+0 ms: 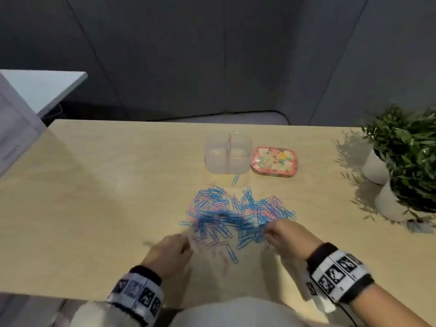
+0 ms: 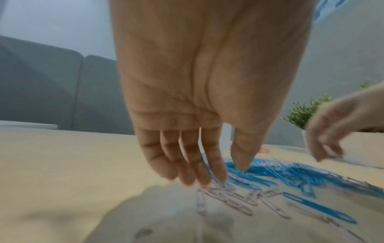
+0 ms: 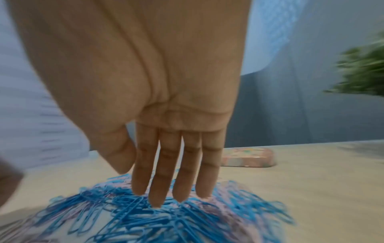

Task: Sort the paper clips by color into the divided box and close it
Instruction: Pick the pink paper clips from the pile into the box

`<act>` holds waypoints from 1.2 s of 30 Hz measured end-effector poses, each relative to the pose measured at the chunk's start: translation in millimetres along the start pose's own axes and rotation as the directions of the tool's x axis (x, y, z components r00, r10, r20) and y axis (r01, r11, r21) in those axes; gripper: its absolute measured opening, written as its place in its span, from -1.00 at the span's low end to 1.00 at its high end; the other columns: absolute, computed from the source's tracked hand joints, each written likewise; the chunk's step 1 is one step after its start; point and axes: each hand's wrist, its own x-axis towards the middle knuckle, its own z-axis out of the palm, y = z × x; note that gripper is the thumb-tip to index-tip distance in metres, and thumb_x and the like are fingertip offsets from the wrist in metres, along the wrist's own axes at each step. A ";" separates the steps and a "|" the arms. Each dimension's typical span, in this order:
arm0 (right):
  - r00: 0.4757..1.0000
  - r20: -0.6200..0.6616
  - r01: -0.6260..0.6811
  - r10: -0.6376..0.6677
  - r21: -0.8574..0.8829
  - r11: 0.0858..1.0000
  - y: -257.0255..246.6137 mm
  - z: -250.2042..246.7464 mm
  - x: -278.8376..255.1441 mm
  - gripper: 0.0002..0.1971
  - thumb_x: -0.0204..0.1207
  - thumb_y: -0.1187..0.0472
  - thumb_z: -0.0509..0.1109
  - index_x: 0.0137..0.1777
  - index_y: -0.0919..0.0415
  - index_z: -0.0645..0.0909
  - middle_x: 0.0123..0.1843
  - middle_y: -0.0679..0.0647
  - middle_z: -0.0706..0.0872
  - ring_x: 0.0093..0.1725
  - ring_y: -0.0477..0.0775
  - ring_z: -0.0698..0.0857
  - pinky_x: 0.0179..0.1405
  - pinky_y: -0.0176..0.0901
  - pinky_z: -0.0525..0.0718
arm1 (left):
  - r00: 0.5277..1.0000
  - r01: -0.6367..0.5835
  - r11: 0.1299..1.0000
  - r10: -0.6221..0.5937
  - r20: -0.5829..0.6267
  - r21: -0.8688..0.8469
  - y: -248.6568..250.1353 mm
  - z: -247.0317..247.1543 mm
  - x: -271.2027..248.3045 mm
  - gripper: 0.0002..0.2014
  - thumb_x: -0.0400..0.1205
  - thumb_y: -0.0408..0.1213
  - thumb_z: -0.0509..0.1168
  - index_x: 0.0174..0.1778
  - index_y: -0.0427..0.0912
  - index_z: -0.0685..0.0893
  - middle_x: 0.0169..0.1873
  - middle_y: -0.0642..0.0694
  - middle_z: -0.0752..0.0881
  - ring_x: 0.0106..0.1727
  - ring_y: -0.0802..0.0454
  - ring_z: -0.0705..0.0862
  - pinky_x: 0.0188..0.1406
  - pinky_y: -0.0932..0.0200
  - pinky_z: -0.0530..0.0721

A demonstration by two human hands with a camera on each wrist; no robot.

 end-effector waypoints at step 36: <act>0.970 -0.225 0.137 -0.090 0.203 0.969 -13.4 19.6 99.2 -0.92 0.49 0.23 0.39 -0.16 0.25 0.63 -0.13 0.08 0.60 -0.03 0.07 0.50 -0.01 -0.12 0.46 | 0.933 -0.024 0.996 0.052 -0.356 0.083 9.0 -29.9 116.5 -0.84 0.62 -0.20 0.19 0.01 -0.03 0.66 0.07 -0.06 0.63 0.15 -0.12 0.54 0.10 0.02 0.41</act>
